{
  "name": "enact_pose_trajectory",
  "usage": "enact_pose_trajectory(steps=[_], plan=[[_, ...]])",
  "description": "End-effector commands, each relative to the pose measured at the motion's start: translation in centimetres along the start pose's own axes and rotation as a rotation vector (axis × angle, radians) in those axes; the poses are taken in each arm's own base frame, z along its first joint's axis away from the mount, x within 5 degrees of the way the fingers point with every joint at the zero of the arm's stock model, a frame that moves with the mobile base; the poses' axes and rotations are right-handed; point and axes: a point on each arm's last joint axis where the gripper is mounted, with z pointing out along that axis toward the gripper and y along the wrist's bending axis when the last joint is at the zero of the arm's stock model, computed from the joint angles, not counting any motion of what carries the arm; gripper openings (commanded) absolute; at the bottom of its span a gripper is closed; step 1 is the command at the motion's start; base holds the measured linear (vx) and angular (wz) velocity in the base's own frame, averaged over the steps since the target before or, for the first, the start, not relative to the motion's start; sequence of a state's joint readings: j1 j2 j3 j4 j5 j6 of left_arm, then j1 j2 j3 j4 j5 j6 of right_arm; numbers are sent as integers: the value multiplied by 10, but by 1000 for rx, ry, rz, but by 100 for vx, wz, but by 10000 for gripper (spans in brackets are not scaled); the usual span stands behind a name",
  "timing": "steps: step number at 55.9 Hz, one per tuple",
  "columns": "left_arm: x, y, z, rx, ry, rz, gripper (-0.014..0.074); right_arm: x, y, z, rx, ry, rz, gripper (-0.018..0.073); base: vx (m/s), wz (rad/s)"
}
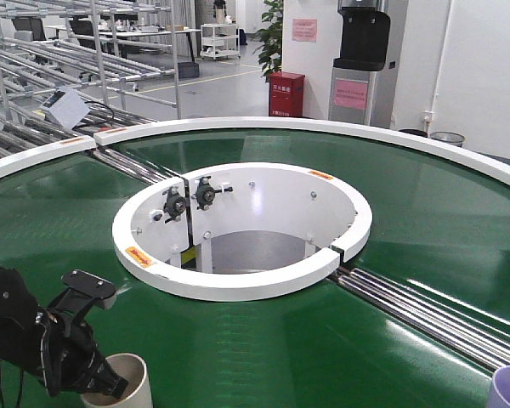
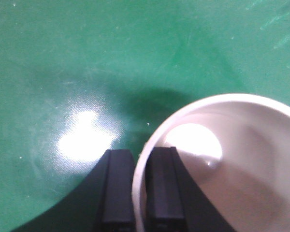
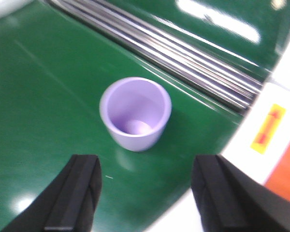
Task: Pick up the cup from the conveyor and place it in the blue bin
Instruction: 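Lower the left gripper around the rim of the beige cup, then lower the right gripper onto the rim of the lavender cup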
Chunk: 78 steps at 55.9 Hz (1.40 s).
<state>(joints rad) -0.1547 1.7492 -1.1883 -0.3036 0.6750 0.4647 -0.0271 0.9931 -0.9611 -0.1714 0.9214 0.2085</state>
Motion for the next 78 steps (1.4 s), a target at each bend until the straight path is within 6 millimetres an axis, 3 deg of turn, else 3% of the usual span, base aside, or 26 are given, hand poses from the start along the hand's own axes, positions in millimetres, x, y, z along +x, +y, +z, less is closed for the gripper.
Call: enact_pose_trajectory(steps=[1,16,25,32,44,61,66,78], plan=[[-15,-2,-22,-31,-114,15,-8,-27,-2,15,67,46,-73,480,0,0],[-15,-2,-22,-30,-112,15,-8,-55,3,92,89,224,-74,480,0,0],[-14,-3,-22,-24,-99,15,-8,-58,-15,119,108,235,-27,480,0,0],[-14,-3,-22,-23,-98,15,-8,-57,-28,131,86,251,26,480,0,0],[-14,-3,-22,-25,-101,15,-8,-61,-20,140,-22,198,22,480,0,0],[-14,-4,-22,-14,-105,2,-8,-53,-20,179,-12,267,13,468,0,0],[-14,-4,-22,-14,-104,2,-8,-51,-20,183,-14,279,16,432,0,0],[-14,-4,-22,-14,-105,2,-8,-50,-20,184,-17,295,12,224,0,0]])
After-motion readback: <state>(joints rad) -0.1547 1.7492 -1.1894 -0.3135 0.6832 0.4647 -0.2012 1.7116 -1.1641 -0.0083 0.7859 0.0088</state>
